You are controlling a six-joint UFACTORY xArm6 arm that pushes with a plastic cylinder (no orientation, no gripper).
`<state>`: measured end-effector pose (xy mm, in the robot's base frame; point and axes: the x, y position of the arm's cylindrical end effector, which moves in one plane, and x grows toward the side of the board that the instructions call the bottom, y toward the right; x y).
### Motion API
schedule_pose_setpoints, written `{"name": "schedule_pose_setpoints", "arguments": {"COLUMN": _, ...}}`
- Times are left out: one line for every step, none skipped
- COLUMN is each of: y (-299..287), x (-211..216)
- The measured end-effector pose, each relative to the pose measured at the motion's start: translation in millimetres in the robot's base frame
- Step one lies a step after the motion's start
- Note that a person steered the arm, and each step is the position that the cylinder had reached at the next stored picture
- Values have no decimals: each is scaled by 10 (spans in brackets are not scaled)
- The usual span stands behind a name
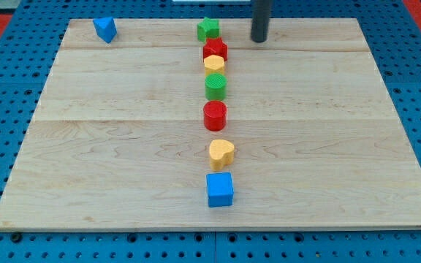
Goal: Nudge the green star down a bit
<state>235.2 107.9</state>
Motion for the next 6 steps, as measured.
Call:
{"name": "schedule_pose_setpoints", "arguments": {"y": 239, "x": -400}}
{"name": "schedule_pose_setpoints", "arguments": {"y": 36, "x": -420}}
{"name": "schedule_pose_setpoints", "arguments": {"y": -377, "x": -435}}
{"name": "schedule_pose_setpoints", "arguments": {"y": -853, "x": -418}}
{"name": "schedule_pose_setpoints", "arguments": {"y": -1398, "x": -424}}
{"name": "schedule_pose_setpoints", "arguments": {"y": -1736, "x": -422}}
